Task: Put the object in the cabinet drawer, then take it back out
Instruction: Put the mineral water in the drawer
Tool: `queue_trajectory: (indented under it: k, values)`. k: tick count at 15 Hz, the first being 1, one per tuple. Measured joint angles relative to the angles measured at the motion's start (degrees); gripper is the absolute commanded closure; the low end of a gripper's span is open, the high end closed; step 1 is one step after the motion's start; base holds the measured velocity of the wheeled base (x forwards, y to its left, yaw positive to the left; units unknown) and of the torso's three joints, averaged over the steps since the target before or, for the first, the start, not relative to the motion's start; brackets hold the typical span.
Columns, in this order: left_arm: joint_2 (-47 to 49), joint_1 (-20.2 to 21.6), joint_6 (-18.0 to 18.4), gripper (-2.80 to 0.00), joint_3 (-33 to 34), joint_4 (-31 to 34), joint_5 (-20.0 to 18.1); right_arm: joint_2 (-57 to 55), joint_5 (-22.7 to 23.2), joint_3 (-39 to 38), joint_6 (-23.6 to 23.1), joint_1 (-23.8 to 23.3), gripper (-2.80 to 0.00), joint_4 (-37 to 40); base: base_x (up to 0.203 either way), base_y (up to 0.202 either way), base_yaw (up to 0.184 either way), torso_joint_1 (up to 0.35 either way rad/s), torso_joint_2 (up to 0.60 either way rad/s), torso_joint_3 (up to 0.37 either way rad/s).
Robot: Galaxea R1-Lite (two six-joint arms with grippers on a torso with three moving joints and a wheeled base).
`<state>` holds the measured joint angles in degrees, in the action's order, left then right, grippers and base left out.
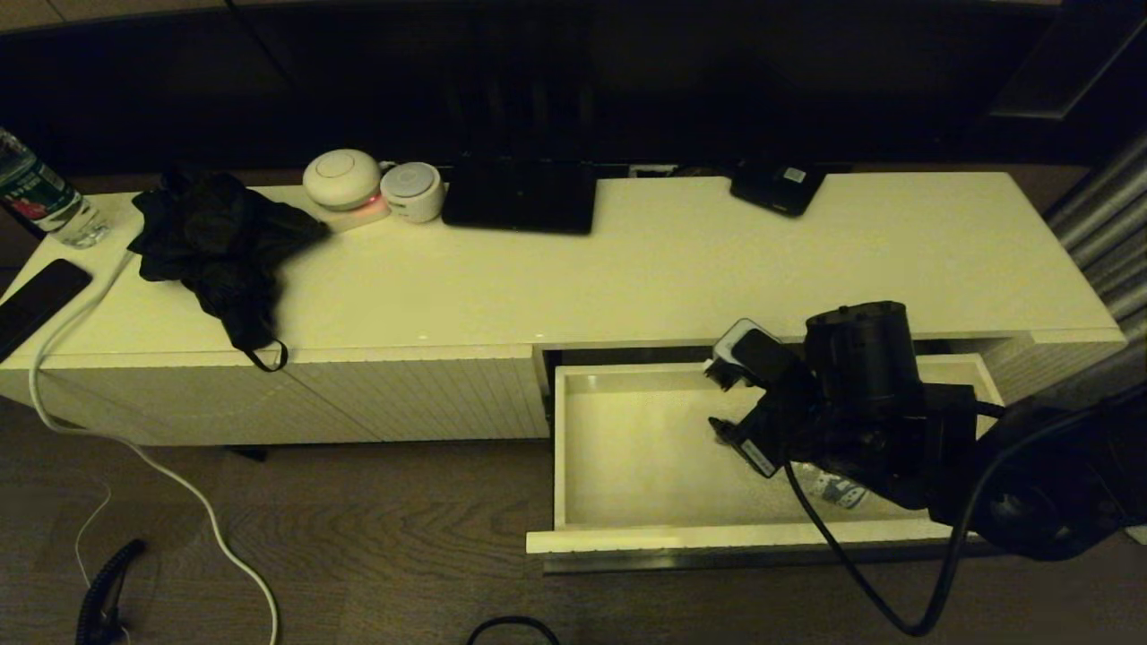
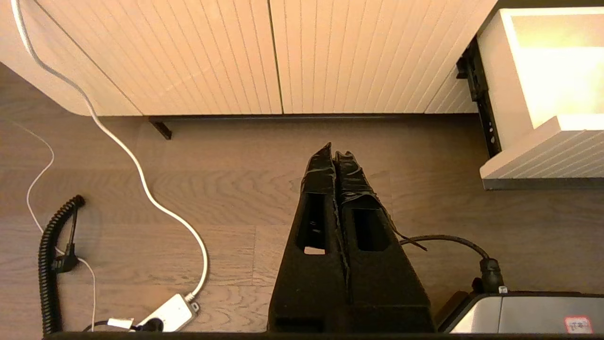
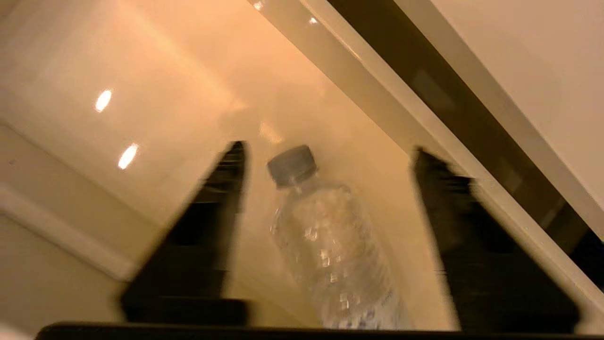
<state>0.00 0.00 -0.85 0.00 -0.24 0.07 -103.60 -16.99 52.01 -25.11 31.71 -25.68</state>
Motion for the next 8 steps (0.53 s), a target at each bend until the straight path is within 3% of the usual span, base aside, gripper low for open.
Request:
queue_trajectory:
  k: [4, 8]
  values:
    - [0.0, 0.0, 0.0, 0.0, 0.0, 0.0, 0.0, 5.9, 0.3, -6.4, -3.0, 0.1, 0.0, 2.3, 0.0, 0.0, 0.0, 0.0, 0.0, 0.0]
    - [0.0, 0.0, 0.0, 0.0, 0.0, 0.0, 0.0, 13.6, 3.4, -16.0, -7.2, 0.1, 0.0, 3.2, 0.0, 0.0, 0.0, 0.0, 0.0, 0.0]
